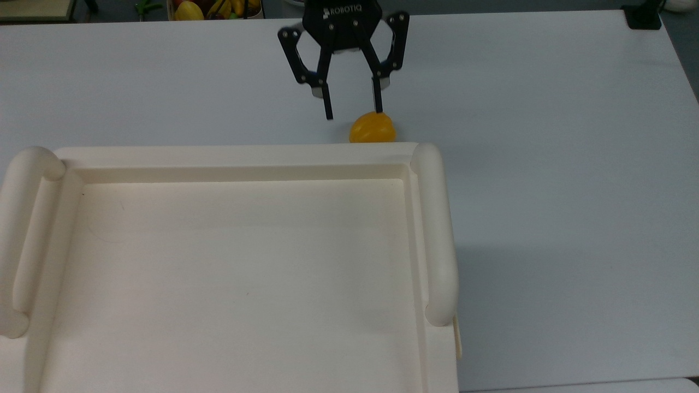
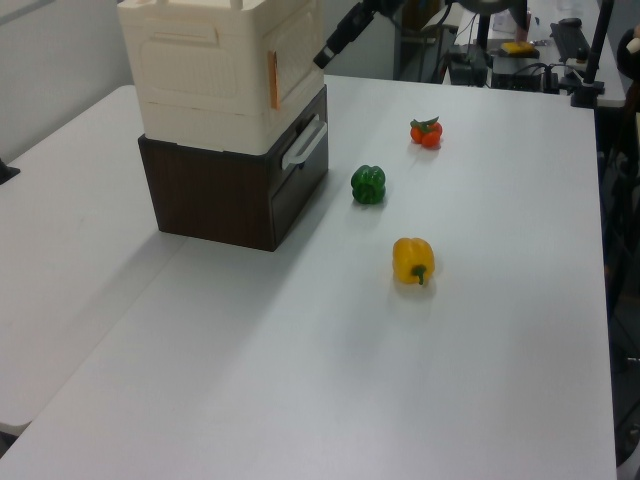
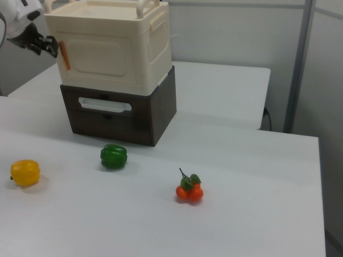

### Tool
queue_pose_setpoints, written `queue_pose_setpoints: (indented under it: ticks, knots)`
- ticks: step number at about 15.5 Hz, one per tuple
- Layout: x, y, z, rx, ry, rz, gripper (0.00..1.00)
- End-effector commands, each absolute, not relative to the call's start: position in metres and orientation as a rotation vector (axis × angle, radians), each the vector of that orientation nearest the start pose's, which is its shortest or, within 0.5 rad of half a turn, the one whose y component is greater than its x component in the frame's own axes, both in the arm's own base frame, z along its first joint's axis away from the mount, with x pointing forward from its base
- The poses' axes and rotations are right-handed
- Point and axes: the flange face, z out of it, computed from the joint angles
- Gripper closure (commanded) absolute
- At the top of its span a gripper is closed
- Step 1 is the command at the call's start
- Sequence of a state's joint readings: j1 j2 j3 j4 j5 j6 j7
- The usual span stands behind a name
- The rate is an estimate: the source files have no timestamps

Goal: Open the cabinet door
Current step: 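Lower the open gripper onto the orange door handle of the cabinet, then close the gripper around the orange door handle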

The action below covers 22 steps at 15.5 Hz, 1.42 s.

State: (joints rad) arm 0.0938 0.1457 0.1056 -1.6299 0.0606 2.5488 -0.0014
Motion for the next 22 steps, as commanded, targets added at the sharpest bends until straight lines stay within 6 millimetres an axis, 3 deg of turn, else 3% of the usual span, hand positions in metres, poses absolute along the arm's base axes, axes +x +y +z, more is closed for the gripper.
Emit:
queue_pose_setpoints:
  ticks: [1, 7, 13, 15, 19, 22]
  knots:
    - [0.664, 0.13, 0.604, -2.726, -0.23, -1.242, 0.43]
    - [0.703, 0.13, 0.6, -2.682, -0.211, -1.315, 0.43]
    - [0.715, 0.131, 0.594, -2.645, -0.218, -1.397, 0.44]
    - [0.714, 0.138, 0.593, -2.644, -0.235, -1.394, 0.53]
    - [0.712, 0.141, 0.591, -2.653, -0.251, -1.39, 0.82]
    - [0.711, 0.141, 0.592, -2.652, -0.25, -1.392, 0.85]
